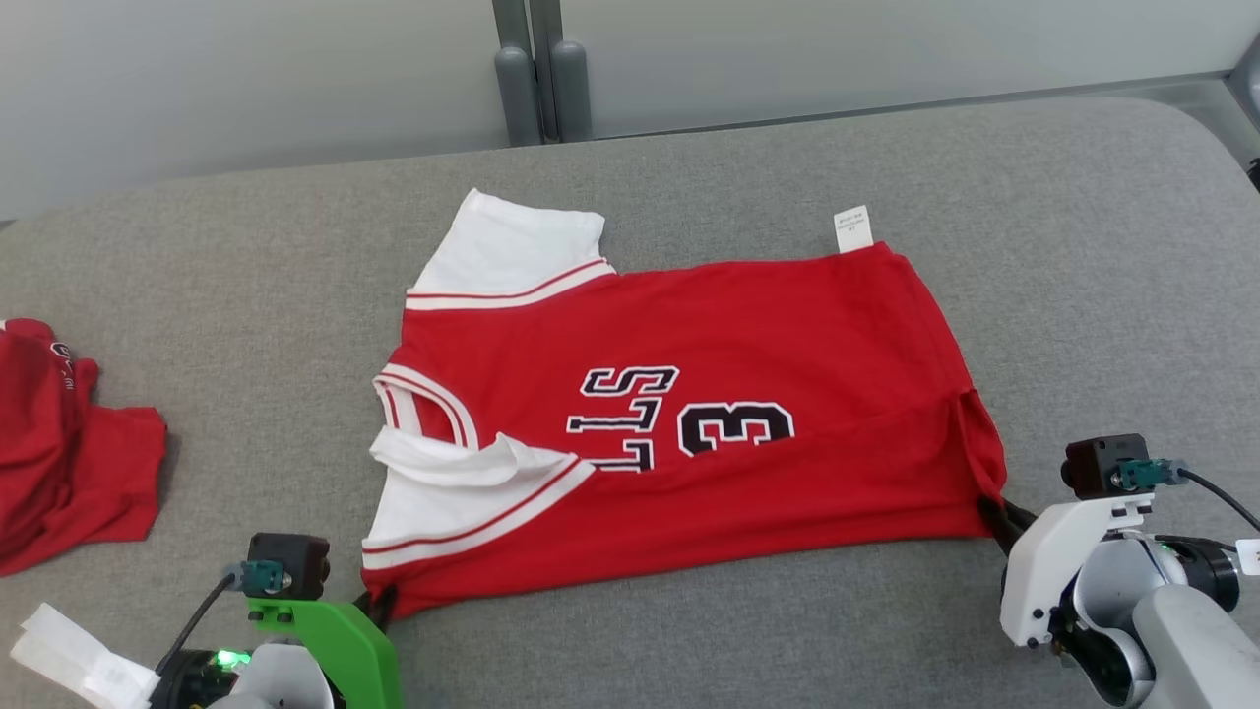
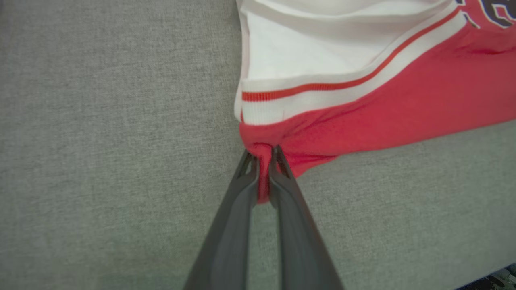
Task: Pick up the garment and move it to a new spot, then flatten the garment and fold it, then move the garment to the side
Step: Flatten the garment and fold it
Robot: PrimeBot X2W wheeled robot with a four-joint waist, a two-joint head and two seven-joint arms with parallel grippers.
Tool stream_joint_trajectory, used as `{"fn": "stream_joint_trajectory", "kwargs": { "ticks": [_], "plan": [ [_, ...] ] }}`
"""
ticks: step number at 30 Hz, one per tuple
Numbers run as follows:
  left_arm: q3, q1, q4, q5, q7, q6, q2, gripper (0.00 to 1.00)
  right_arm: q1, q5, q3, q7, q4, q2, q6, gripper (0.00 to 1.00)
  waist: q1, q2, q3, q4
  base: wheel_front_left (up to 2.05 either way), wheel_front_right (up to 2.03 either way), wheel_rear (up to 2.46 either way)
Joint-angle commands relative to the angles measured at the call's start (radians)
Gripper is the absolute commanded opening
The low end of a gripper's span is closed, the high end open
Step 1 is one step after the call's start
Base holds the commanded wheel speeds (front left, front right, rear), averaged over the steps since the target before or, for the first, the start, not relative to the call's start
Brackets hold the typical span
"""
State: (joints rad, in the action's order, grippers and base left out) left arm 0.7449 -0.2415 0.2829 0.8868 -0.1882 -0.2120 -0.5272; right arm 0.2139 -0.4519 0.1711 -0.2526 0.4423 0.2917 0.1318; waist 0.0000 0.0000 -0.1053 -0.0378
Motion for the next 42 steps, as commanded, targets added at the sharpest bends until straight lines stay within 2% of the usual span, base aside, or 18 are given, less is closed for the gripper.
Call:
{"fn": "stream_joint_trajectory", "kwargs": {
  "ticks": [1, 7, 13, 14, 15, 16, 23, 30, 36, 42],
  "plan": [
    [0.004, 0.029, -0.02, 0.012, -0.018, -0.009, -0.025, 0.0, -0.025, -0.015, 0.002, -0.026, -0.018, 0.024, -0.002, 0.0, 0.0, 0.0, 0.024, 0.0, 0.0, 0.0, 0.0],
    [0.016, 0.107, -0.165, 0.026, -0.097, -0.056, -0.104, 0.0, -0.117, -0.051, -0.012, -0.164, -0.132, 0.096, -0.002, 0.0, 0.0, 0.0, 0.045, -0.001, 0.0, 0.0, 0.0],
    [0.026, 0.172, -0.259, 0.052, -0.145, -0.092, -0.142, 0.0, -0.217, -0.062, -0.072, -0.289, -0.237, 0.083, -0.002, 0.0, 0.0, 0.0, 0.047, -0.005, 0.0, 0.0, 0.0],
    [0.028, 0.18, -0.265, 0.056, -0.15, -0.096, -0.142, 0.01, -0.23, -0.058, -0.08, -0.3, -0.249, 0.077, -0.002, 0.27, 0.0, 0.0, 0.047, -0.006, 0.0, 0.0, 0.0],
    [0.032, 0.187, -0.271, 0.061, -0.158, -0.102, -0.143, 0.33, -0.242, -0.051, -0.088, -0.31, -0.264, 0.071, -0.002, 0.49, 0.0, 0.0, 0.047, -0.008, 0.0, 0.0, 0.0],
    [0.034, 0.191, -0.274, 0.063, -0.16, -0.104, -0.145, 1.0, -0.247, -0.045, -0.095, -0.316, -0.276, 0.066, -0.002, 1.0, 0.0, 0.0, 0.047, -0.009, 0.0, 0.0, 0.0],
    [0.025, 0.173, -0.293, 0.047, -0.153, -0.11, -0.161, 1.0, -0.275, -0.019, -0.126, -0.331, -0.343, 0.031, -0.002, 1.0, 0.0, 0.0, 0.048, -0.017, 0.0, 0.0, 0.0],
    [-0.006, 0.093, -0.323, 0.008, -0.143, -0.103, -0.199, 1.0, -0.24, -0.042, -0.167, -0.289, -0.422, 0.021, -0.002, 1.0, 0.0, 0.0, 0.037, -0.021, 0.0, 0.0, 0.0],
    [-0.044, -0.077, -0.325, -0.022, -0.173, -0.055, -0.217, 1.0, -0.113, -0.005, -0.229, -0.194, -0.422, 0.009, -0.002, 1.0, 0.0, 0.0, -0.034, -0.033, 0.0, 0.0, 0.0],
    [-0.047, -0.315, -0.293, -0.054, -0.266, 0.034, -0.2, 1.0, 0.078, 0.015, -0.238, -0.148, -0.304, -0.014, -0.002, 1.0, 0.0, 0.0, -0.148, -0.048, 0.0, 0.0, 0.0]
  ]
}}
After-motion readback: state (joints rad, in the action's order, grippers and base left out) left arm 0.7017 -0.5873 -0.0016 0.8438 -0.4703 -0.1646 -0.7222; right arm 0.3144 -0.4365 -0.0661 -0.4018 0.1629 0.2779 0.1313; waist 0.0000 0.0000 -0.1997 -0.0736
